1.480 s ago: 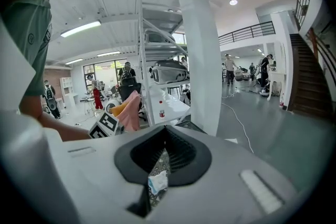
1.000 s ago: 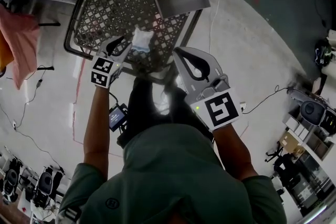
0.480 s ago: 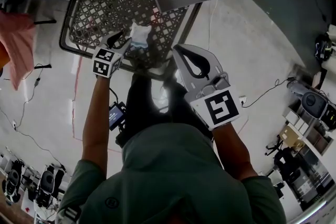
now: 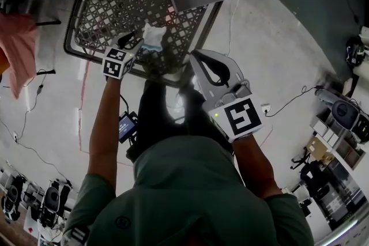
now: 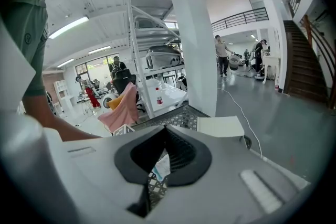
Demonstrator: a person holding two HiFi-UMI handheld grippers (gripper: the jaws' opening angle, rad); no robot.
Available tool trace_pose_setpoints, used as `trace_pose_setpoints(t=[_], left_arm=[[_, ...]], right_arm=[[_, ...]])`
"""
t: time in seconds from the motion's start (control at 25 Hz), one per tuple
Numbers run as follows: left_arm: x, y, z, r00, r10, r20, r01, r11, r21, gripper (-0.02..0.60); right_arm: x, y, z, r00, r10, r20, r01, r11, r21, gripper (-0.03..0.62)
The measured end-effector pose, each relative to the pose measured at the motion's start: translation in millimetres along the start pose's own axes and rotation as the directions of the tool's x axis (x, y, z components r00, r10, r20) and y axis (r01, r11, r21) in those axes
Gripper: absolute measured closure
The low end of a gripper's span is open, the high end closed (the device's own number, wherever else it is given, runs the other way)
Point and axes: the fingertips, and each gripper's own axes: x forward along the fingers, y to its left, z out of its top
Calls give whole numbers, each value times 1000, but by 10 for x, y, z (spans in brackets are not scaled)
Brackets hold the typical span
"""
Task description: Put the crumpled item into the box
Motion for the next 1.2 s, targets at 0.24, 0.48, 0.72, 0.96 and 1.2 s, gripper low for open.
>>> trace_pose_setpoints(t=[0.24, 0.48, 0.72, 0.96, 1.2], left_arm=[[143, 29, 22, 1000, -3, -8, 3, 1000, 10, 405], [280, 108, -5, 1000, 12, -22, -11, 1000, 15, 419], [399, 123, -70, 999, 14, -40, -14, 1000, 10, 436], [458, 168, -132, 999, 24, -43, -24, 1000, 2, 471], [465, 189, -131, 998, 32, -54, -32, 999, -3, 493]], right_arm=[[72, -85, -83, 1000, 4, -26, -3, 1000, 15, 588], [129, -209, -187, 999, -4, -42, 5, 1000, 30, 588], [149, -276, -293, 998, -8, -55, 10, 999, 45, 588], [173, -304, -352, 998, -6, -59, 9, 999, 53, 588], [167, -343, -394, 997, -7, -77, 12, 998, 61, 588]])
